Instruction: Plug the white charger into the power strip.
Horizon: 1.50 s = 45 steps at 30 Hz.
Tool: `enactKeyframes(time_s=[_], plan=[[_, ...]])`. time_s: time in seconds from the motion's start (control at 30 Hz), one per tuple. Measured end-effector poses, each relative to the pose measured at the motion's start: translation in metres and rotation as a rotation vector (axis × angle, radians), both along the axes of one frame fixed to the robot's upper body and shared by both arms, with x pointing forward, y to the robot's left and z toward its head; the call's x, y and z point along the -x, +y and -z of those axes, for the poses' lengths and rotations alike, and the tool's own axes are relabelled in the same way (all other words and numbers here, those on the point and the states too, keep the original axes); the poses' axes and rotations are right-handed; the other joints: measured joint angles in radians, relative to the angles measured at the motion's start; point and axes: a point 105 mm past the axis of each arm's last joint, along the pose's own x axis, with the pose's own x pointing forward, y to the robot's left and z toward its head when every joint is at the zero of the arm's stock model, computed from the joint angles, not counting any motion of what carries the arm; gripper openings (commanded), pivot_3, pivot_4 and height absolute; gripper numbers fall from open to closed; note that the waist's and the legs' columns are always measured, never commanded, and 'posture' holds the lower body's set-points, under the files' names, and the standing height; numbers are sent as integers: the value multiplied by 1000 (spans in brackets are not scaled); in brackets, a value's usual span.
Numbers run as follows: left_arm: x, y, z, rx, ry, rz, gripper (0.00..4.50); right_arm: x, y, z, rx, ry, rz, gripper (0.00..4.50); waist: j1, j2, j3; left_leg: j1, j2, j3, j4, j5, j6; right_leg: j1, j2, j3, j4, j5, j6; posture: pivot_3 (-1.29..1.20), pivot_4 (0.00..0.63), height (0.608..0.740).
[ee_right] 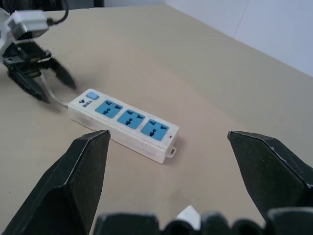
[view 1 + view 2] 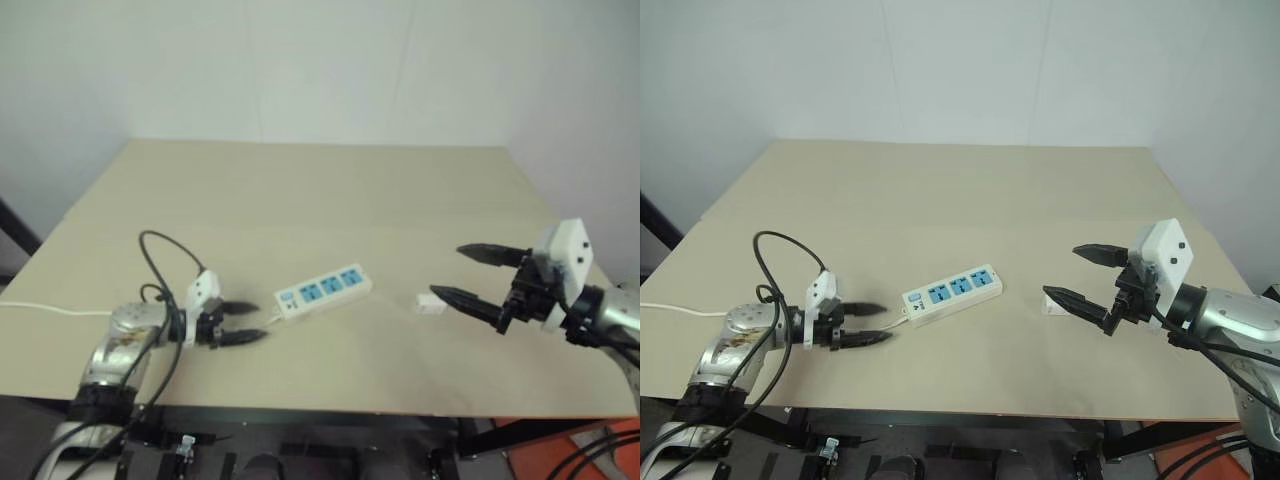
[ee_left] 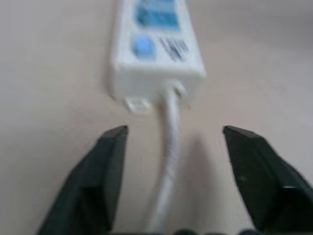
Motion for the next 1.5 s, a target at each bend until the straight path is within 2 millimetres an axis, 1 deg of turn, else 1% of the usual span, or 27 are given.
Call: enactKeyframes(time_s=[0.03, 0.07, 0.13, 0.2, 0.3, 0.37, 0.47, 0.53, 0.67, 0.73, 0.9, 1.2, 1.3, 1.37, 1.5], plan=[[-6, -6, -8, 35, -52, -14, 4463, 0, 1, 0, -2, 1, -4, 4500, 1, 0, 0, 0, 0, 0, 0, 0, 0, 0, 0, 0, 0, 2, -2, 0, 150, 740], [-11, -12, -15, 62, -105, -27, 4463, -1, 2, 0, -5, -1, -5, 4500, 3, 0, 0, 0, 0, 0, 0, 0, 0, 0, 0, 0, 0, 3, -4, 0, 150, 740], [-19, -23, -21, 105, -176, -35, 4463, -1, 3, -2, -10, -10, -8, 4500, 8, 0, 0, 0, -1, 0, 0, 0, 0, 0, 0, 0, 0, 3, -5, 0, 150, 740], [-22, -30, -12, 107, -177, -20, 4463, -2, 3, -2, -15, -12, -1, 4500, 4, 0, 0, 1, 0, 0, 0, 0, 0, 0, 0, 0, 0, 3, -5, 0, 150, 740], [-22, -35, 10, 62, -120, 11, 4463, -2, 3, -2, -18, -15, 5, 4500, 1, 0, 0, 1, 0, 0, 0, 0, 0, 0, 0, 0, 0, 3, -5, 0, 150, 740], [-24, -40, 11, 59, -132, 32, 4463, -2, 4, -3, -18, -19, 7, 4500, 2, 0, 0, 1, 0, 0, 0, 0, 0, 0, 0, 0, 0, 3, -5, 0, 150, 740], [-27, -41, 10, 47, -147, 39, 4463, -2, 5, -3, -16, -25, 7, 4500, 2, 0, 0, 1, 0, 0, 0, 0, 0, 1, 0, 0, 0, 3, -4, 0, 150, 740], [-28, -45, 11, 50, -152, 51, 4463, -2, 5, -4, -16, -27, 9, 4500, 3, 0, 0, 1, -1, 0, 0, 0, 0, 1, 0, 0, 0, 3, -4, 0, 150, 740], [-27, -51, 13, 65, -155, 68, 4463, -1, 7, -4, -14, -31, 3, 4500, 6, 0, -1, 2, -1, 0, 0, 0, 0, 2, 0, 0, 0, 2, -2, 0, 150, 740], [-25, -53, 17, 71, -136, 73, 4463, 0, 8, -5, -13, -34, -1, 4500, 7, 0, -1, 1, -1, 0, 0, 0, 0, 1, 0, 0, 0, 1, -2, 0, 150, 740], [-21, -51, 27, 47, -104, 76, 4463, 0, 8, -4, -14, -31, -5, 4500, 5, 0, -1, 0, 0, 0, 0, 0, 0, 0, 0, 0, 0, 2, -3, 0, 150, 740], [-20, -50, 31, 19, -123, 79, 4463, 1, 13, -2, -23, -17, -28, 4500, 6, 0, -1, 1, 0, 0, 0, 0, 0, 0, 0, 0, 0, 1, -2, 0, 150, 740], [-20, -48, 34, 20, -133, 78, 3868, 0, 14, -2, -23, -16, -31, 4500, 4, 0, -2, 2, 0, 0, 0, 0, 0, 1, 0, 0, 0, 1, -1, 0, 150, 740], [-19, -49, 37, 23, -135, 89, 3293, 0, 14, -2, -21, -12, -36, 4500, 3, 2, -5, 3, 0, 0, 0, 0, 0, 2, 0, 0, 0, -1, 2, 0, 150, 740], [-18, -50, 38, 25, -129, 116, 3288, -7, 16, 3, 20, 17, -58, 4500, -2, 5, -8, 3, 0, 1, 0, 0, 0, 2, 0, 1, 0, -1, 3, 0, 150, 740]])
